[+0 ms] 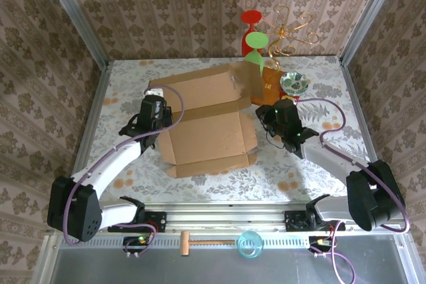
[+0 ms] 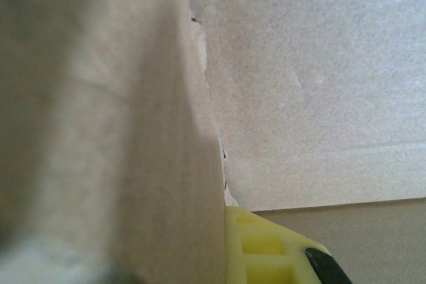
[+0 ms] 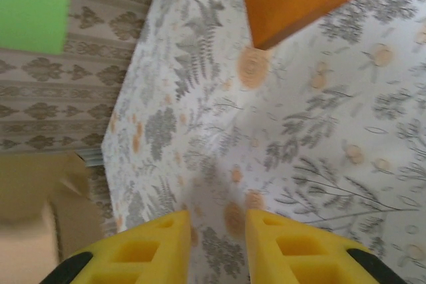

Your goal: Fold the paper box

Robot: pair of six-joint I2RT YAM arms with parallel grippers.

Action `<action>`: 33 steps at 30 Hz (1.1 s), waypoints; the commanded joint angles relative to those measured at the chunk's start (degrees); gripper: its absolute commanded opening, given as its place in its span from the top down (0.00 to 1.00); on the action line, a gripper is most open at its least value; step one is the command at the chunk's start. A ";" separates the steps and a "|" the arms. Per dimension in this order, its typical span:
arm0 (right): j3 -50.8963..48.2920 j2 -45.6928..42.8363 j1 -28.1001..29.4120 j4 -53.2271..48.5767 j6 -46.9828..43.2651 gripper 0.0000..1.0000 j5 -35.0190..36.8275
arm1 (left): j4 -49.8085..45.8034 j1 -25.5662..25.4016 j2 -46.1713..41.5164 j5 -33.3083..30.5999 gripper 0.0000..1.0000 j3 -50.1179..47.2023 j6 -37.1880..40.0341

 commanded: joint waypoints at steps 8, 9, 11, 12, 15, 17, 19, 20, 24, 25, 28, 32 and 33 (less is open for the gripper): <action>0.57 -2.06 1.01 1.75 1.37 0.72 1.13 | -3.48 0.03 -0.17 0.12 1.00 3.90 -2.52; 0.50 -1.89 1.16 2.08 1.65 0.74 1.17 | -3.53 -0.12 -0.11 -0.02 1.00 3.99 -2.65; 0.63 -1.28 1.37 3.41 2.29 0.76 1.44 | -3.57 -0.30 -0.01 0.10 1.00 4.08 -2.81; 1.08 -0.84 1.41 3.57 2.62 0.77 1.43 | -3.74 -0.52 0.07 0.05 1.00 4.21 -2.76; 2.64 -0.18 2.18 3.60 3.42 0.79 1.72 | -4.21 -0.82 0.40 -0.42 1.00 4.57 -3.12; 3.33 -0.01 2.92 3.80 4.32 0.78 2.25 | -4.67 -0.83 0.60 -0.97 1.00 4.93 -3.35; 4.25 0.07 3.74 3.57 4.83 0.77 3.05 | -4.93 -3.14 0.67 -2.02 1.00 5.18 -3.26; 4.67 0.18 3.94 3.37 4.92 0.77 3.13 | -4.97 -3.36 0.65 -2.26 1.00 5.20 -3.11; 6.52 1.07 4.73 2.84 4.86 0.76 3.66 | -5.48 -4.25 0.78 -3.69 1.00 5.49 -2.86; 6.93 1.30 4.89 2.74 4.85 0.77 3.62 | -5.56 -4.42 0.78 -3.88 1.00 5.43 -2.90; 7.81 2.07 5.53 2.04 4.77 0.77 3.31 | -5.06 -4.60 0.61 -4.08 1.00 5.19 -3.08; 8.58 3.68 6.54 0.29 4.35 0.78 3.00 | -4.89 -4.87 0.68 -4.07 1.00 5.42 -2.97; 9.09 4.12 6.69 -0.22 3.80 0.78 2.75 | -4.81 -4.95 0.76 -4.19 1.00 5.57 -2.91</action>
